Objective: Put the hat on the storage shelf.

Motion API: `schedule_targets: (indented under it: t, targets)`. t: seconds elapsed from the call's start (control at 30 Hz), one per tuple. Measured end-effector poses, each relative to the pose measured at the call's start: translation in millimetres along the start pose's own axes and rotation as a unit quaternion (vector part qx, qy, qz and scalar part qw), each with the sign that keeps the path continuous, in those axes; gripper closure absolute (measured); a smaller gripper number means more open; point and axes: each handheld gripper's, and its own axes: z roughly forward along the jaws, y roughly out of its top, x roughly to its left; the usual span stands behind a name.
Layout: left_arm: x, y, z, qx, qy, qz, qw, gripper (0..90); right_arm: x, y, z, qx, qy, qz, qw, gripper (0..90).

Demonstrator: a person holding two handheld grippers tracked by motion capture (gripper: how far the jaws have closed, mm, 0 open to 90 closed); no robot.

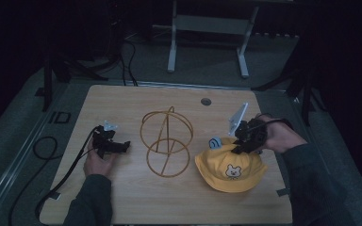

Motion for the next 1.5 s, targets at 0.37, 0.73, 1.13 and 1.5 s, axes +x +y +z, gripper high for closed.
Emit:
schedule_targets:
  t: [0.37,0.73,1.13,1.5]
  targets:
    - [-0.1,0.0,-0.1,0.001,-0.001,0.0,1.0,2.2,-10.6,5.9,-15.1,-0.002,-0.005,-0.026,0.9997,77.3]
    - [-0.3,0.0,-0.2,0.001,-0.002,0.0,1.0,2.2,-19.9,-1.6,-39.1,-0.052,-0.014,-0.029,0.9981,77.5]
    - [-0.2,0.1,-0.2,0.001,-0.002,0.0,1.0,2.2,-30.2,-15.2,-54.1,-0.121,-0.005,-0.013,0.9925,78.2]
    - [-0.3,0.0,-0.1,0.001,-0.002,0.0,1.0,2.2,-30.6,-24.7,-69.6,-0.141,-0.025,-0.001,0.9897,78.6]
